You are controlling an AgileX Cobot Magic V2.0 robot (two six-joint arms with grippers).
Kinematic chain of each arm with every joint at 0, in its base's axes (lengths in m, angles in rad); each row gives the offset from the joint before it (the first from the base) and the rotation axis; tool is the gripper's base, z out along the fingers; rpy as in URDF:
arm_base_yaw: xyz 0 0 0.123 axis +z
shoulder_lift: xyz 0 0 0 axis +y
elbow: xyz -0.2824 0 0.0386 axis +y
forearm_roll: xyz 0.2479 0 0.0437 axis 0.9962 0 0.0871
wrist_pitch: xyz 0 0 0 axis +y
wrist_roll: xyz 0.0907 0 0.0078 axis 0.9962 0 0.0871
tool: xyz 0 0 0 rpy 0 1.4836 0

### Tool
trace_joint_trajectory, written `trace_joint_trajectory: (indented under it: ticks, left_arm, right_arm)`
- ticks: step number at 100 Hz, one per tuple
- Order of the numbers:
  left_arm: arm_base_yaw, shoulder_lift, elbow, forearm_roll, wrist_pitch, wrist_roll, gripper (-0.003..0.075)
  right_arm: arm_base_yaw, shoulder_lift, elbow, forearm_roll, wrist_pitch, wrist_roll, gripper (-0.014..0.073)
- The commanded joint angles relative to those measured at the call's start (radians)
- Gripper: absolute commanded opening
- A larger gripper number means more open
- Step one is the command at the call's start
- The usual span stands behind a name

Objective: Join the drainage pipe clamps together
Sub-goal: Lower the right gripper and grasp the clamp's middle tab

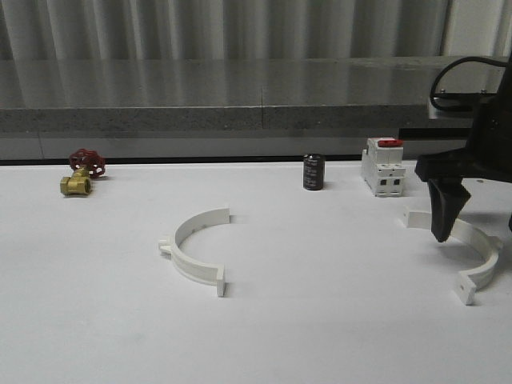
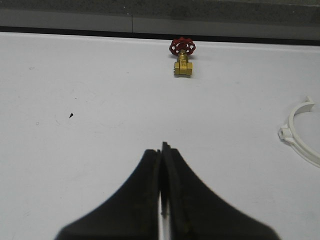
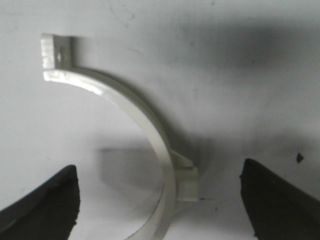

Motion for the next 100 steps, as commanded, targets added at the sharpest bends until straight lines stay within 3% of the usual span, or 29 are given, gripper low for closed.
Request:
trace_joint_trajectory:
  ticks: [1, 89, 100]
  left_arm:
    - [-0.003, 0.007, -0.026, -0.021, -0.068, 0.001, -0.0021]
    - [-0.003, 0.007, -0.026, -0.021, -0.068, 0.001, -0.0021]
    - [-0.003, 0.007, -0.026, -0.021, -0.068, 0.001, -0.0021]
  right_arm:
    - [-0.001, -0.043, -0.025, 0.002, -0.005, 0.007, 0.0645]
    - [-0.001, -0.022, -0.025, 0.009, 0.014, 0.007, 0.0644]
    - [-0.001, -0.022, -0.025, 0.009, 0.020, 0.007, 0.0593]
